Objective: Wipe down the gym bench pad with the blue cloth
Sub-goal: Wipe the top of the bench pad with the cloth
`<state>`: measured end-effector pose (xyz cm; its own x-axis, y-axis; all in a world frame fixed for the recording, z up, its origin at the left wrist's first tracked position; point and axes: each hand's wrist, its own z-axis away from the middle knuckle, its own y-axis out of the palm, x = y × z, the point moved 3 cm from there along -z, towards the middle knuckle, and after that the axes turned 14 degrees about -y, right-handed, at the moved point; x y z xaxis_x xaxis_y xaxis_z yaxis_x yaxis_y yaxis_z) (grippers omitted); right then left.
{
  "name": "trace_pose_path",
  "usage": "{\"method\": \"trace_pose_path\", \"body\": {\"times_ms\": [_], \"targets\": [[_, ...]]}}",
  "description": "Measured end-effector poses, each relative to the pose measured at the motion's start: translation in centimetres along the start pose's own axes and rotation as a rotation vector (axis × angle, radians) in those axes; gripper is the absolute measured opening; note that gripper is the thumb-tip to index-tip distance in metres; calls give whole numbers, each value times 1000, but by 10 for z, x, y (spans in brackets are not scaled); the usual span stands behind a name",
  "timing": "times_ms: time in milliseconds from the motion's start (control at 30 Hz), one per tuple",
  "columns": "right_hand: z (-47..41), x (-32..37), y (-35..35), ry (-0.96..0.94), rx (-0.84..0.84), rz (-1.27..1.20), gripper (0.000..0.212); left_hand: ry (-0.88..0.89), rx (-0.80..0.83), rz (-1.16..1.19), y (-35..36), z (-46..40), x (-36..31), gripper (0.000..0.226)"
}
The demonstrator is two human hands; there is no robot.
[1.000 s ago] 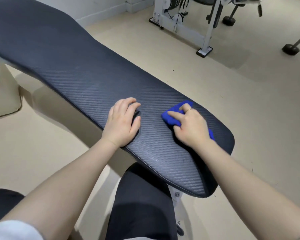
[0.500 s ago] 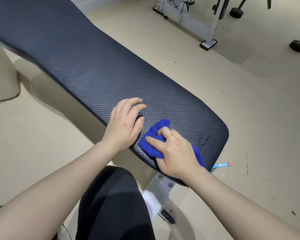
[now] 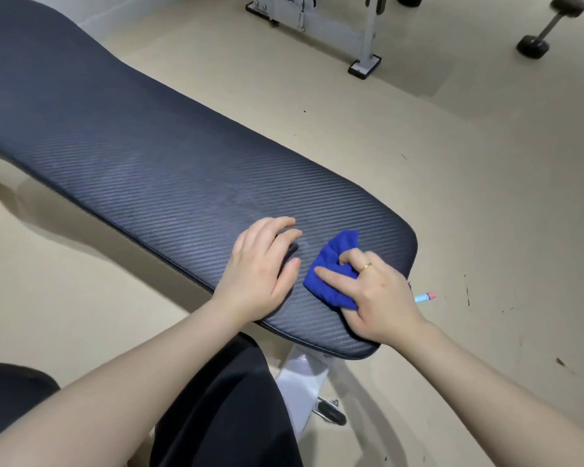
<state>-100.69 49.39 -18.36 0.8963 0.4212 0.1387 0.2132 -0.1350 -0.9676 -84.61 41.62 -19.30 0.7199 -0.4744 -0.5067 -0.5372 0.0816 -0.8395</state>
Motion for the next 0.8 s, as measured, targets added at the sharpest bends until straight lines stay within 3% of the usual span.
{"method": "trace_pose_path", "body": {"times_ms": [67, 200, 400, 467, 633, 800], "targets": [[-6, -13, -4, -13, -1, -49, 47, -16, -3, 10, -2, -2, 2, 39], [-49, -78, -2, 284, -32, -2, 55, -43, 35, 25, 1, -3, 3, 42], [-90, -100, 8, 531, -73, 12, 42, -63, 15, 52, 1, -4, 4, 42], [-105, -81, 10, 528, -90, 26, 42, -70, -7, 79, 0, -3, 5, 40], [-116, -27, 22, 203, -6, 11, 46, -131, -91, 117, -6, -1, 8, 42], [-58, -76, 2, 549, -59, 42, 43, -171, -75, 110, -9, 0, 6, 43]]}}
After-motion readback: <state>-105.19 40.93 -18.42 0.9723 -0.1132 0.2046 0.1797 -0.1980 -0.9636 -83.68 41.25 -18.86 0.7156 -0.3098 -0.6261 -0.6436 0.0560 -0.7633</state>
